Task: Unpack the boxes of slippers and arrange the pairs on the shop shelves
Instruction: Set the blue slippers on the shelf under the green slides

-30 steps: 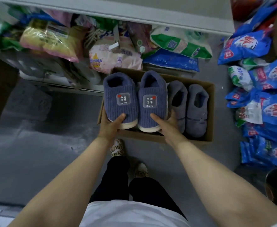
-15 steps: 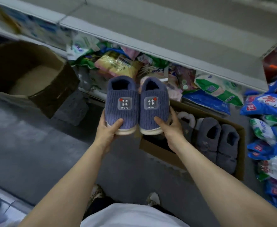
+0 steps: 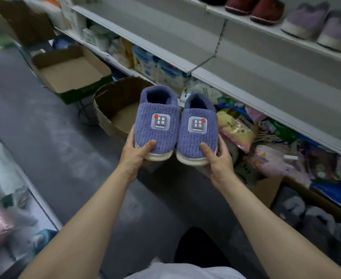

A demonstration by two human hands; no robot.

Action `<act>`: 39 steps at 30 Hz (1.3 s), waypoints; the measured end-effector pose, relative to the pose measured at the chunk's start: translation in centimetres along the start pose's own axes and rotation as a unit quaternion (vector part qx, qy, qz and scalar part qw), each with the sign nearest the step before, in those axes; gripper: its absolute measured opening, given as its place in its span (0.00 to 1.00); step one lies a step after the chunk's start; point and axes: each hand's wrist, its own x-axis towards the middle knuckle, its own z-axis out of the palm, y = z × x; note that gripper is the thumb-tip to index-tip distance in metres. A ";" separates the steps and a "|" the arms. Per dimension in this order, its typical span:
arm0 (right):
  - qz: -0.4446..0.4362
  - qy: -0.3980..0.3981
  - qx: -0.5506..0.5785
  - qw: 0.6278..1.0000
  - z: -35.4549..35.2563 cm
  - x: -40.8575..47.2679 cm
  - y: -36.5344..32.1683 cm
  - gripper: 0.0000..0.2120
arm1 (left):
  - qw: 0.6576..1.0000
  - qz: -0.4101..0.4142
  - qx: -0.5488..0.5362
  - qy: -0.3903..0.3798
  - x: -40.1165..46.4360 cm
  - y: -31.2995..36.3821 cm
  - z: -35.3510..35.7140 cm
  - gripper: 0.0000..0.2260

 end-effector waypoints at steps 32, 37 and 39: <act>-0.031 -0.061 0.042 0.997 69.0 40.3 1.4 0.29 | 0.998 0.060 -0.007 0.018 50.9 34.5 -49.6 0.28; -0.024 -0.016 0.051 0.998 74.7 45.7 2.4 0.35 | 0.998 0.048 0.009 -0.026 59.6 37.4 -53.1 0.28; -0.023 0.006 0.056 0.998 76.1 48.4 3.1 0.33 | 0.998 0.040 0.008 -0.043 63.3 37.7 -53.8 0.31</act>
